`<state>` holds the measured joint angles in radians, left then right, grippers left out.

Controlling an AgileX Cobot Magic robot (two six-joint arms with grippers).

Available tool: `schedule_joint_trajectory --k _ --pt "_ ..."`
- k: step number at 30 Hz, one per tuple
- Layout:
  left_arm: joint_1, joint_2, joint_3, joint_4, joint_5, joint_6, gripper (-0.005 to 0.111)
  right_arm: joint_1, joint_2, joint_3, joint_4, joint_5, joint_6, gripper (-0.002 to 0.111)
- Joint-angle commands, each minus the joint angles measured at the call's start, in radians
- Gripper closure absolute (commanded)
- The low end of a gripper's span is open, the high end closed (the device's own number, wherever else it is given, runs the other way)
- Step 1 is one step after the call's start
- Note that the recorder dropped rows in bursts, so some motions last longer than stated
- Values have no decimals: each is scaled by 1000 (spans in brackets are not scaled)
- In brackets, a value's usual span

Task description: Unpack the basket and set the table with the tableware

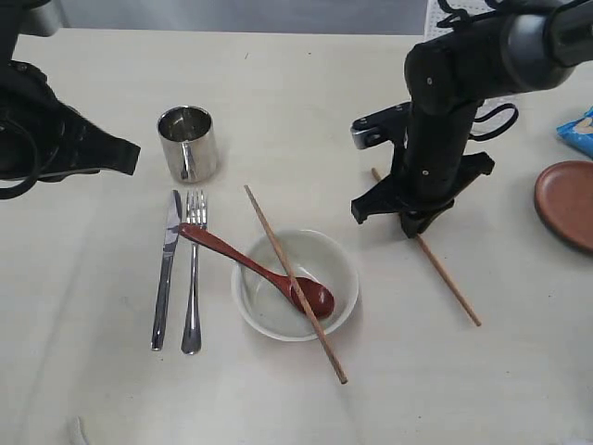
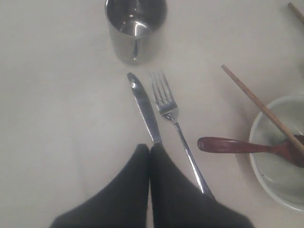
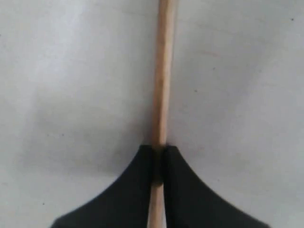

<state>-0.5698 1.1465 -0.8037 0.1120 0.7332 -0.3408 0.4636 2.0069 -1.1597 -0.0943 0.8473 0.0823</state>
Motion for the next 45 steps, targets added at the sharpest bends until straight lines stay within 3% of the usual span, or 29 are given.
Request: schedule_joint_trajectory --k 1,8,16,26,45 --pt "0 -8 6 -12 -3 3 107 9 -75 21 79 44 -13 108" --pt "0 -8 6 -14 -3 3 107 125 -268 21 284 44 -82 109" --pt "0 -8 6 -14 -3 3 107 214 -281 21 347 36 -82 109" --pt "0 -8 6 -14 -3 3 107 227 -245 21 477 11 -152 109" --pt "0 -8 6 -15 -5 3 107 227 -244 21 488 25 -155 109"
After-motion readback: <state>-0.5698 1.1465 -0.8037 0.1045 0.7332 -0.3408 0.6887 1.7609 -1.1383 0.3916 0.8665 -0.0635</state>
